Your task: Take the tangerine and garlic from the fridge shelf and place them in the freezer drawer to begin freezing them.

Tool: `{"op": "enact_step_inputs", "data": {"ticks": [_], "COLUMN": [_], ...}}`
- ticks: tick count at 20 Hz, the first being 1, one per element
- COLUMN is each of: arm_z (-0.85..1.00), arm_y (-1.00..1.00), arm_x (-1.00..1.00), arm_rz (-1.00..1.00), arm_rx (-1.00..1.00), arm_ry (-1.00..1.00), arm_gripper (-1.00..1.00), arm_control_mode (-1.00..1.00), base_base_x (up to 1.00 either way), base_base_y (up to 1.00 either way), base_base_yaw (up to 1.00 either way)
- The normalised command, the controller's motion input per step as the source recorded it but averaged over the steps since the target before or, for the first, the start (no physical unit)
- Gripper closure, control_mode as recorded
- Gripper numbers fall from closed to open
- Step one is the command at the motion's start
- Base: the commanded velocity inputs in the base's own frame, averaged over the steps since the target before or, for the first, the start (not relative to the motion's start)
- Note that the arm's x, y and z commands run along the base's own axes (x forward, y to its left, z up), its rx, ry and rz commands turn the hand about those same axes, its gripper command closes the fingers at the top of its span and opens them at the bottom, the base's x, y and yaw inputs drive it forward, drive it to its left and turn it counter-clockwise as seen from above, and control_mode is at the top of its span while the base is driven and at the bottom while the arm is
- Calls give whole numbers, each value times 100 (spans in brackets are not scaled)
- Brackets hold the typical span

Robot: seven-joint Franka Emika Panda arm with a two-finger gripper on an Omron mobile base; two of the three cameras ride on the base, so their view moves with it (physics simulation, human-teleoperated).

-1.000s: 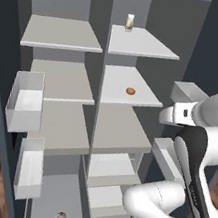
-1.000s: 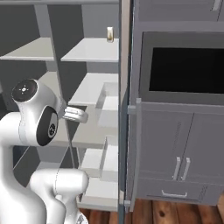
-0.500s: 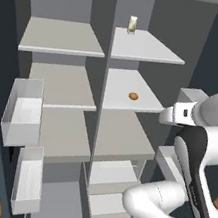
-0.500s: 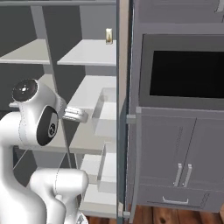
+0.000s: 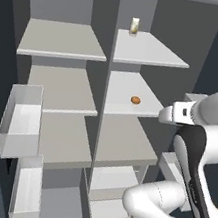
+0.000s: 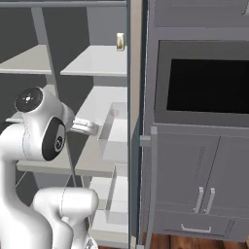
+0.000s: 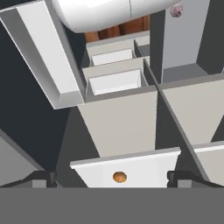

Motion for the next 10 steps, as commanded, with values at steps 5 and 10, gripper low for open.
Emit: {"op": "enact_step_inputs", "data": {"ticks": [5,10], "arm_z": [0,-11], "arm_y": [0,9], "arm_x": [27,74], "arm_rz": [0,0], "arm_rx": [0,-2], "arm_ry": [-2,-6], "arm_gripper": [-100,-100], "arm_control_mode": [-100,-100], "base_base_x": [0,0], "base_base_y": [0,0], "base_base_yaw": [0,0]}}
